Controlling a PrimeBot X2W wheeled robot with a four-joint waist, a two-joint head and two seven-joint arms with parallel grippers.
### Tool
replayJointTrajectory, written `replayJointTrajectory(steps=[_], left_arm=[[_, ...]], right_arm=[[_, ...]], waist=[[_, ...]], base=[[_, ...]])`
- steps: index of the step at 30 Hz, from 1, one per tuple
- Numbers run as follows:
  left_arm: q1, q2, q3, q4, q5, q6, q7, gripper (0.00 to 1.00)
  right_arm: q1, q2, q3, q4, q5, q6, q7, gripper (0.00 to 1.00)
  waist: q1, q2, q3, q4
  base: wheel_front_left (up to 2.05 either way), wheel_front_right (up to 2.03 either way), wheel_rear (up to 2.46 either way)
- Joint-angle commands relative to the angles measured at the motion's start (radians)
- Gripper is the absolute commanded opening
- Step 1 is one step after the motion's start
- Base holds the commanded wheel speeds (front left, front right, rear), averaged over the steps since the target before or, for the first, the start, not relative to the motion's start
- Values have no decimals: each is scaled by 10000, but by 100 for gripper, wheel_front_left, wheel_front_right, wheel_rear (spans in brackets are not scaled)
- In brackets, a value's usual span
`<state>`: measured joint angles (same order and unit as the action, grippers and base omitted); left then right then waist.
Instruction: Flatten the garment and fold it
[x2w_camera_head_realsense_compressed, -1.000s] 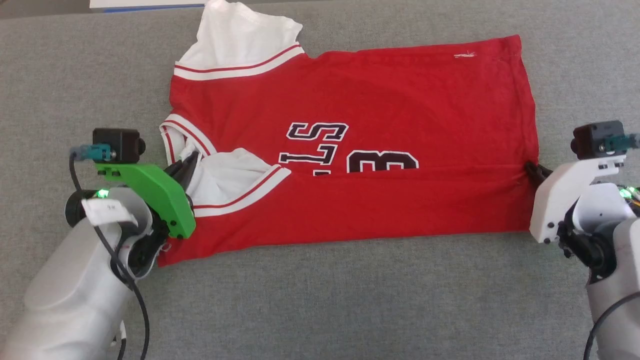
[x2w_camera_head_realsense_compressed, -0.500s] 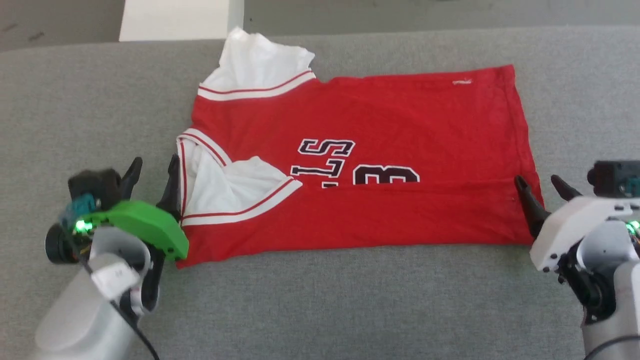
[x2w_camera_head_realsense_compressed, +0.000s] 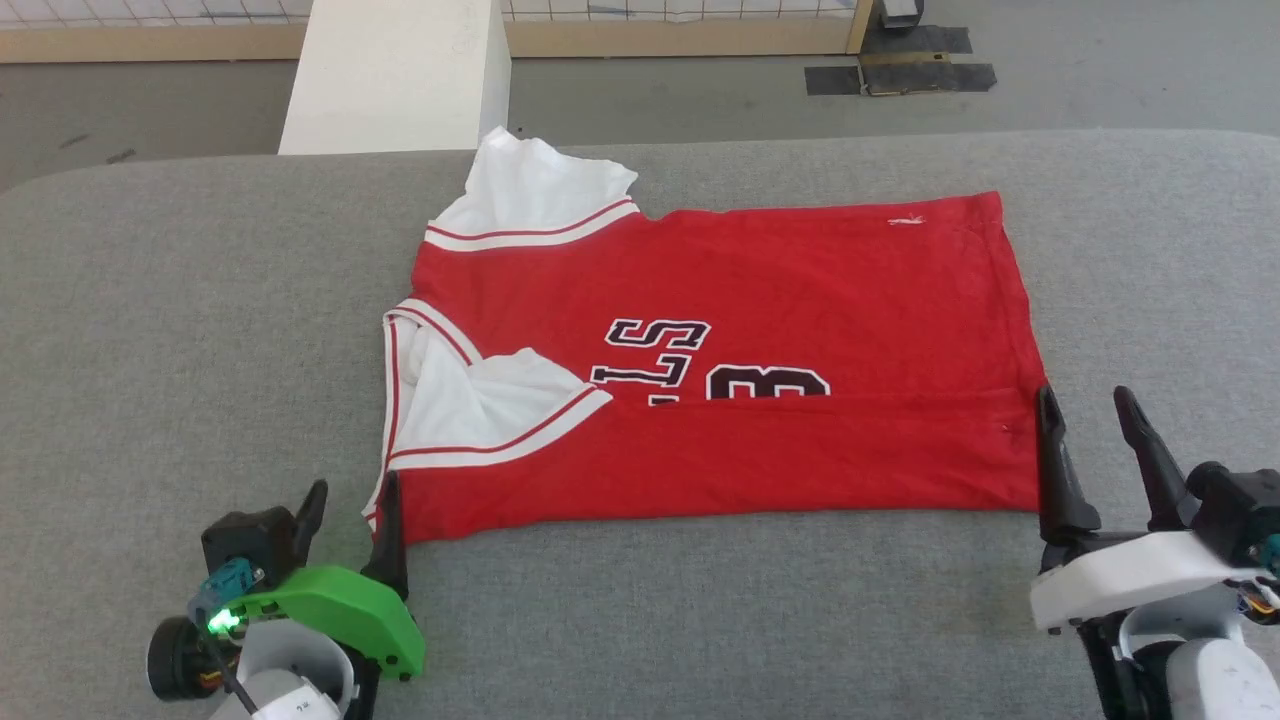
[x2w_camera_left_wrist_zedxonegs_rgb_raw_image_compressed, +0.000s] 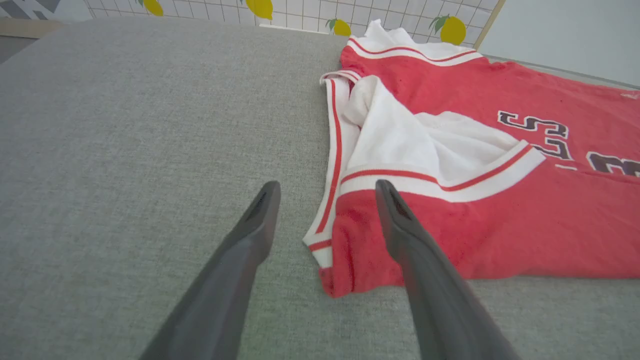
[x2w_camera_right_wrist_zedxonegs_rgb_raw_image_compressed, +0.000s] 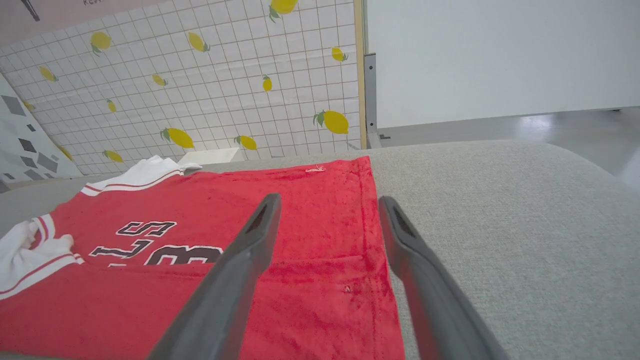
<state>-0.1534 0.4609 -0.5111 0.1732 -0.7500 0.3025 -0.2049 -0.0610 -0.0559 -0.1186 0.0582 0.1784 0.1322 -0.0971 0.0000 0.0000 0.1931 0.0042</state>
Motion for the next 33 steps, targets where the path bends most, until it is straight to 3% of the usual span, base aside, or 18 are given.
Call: replayJointTrajectory(steps=[1,6,11,14,15,16,17,26,29,33], left_arm=[[139,-56,-16,-42,-150,127,195,100],[128,-115,110,95,-579,545,1023,100],[0,-258,325,434,-1167,1290,2219,100],[-34,-282,270,499,-1472,1434,2938,100],[-27,-263,215,481,-1560,1438,3191,85],[-21,-242,180,451,-1620,1422,3352,47],[-19,-206,138,389,-1661,1369,3477,0],[-10,-190,169,66,-1412,1207,2816,0],[-83,-254,125,92,-1289,1100,2539,0],[-236,-328,105,181,-1090,946,2074,0]], right_arm=[[95,28,112,-46,-115,-15,-307,100],[54,45,469,106,-232,-15,-898,100],[-21,52,764,152,-261,-15,-1037,100],[-31,54,890,248,-255,-15,-1089,100],[-24,54,939,263,-260,-15,-1097,100],[-11,54,959,279,-265,-15,-1092,100],[6,54,983,293,-270,-15,-1093,100],[47,55,826,499,-403,-15,-849,100],[-165,56,614,756,-372,-15,-35,100],[-522,56,57,1359,-50,-15,1966,100]], waist=[[0,0,-23,-70],[0,0,-3,-257],[0,0,-27,-521],[0,0,-52,-669],[0,0,-67,-729],[0,0,-73,-766],[0,0,-79,-803],[0,0,-204,-750],[0,0,-216,-607],[0,0,-162,-421]], base=[[0,0,0],[0,0,0],[0,0,0],[0,0,0],[0,0,0],[0,0,0],[0,0,0],[0,0,0],[0,0,0],[0,0,0]])
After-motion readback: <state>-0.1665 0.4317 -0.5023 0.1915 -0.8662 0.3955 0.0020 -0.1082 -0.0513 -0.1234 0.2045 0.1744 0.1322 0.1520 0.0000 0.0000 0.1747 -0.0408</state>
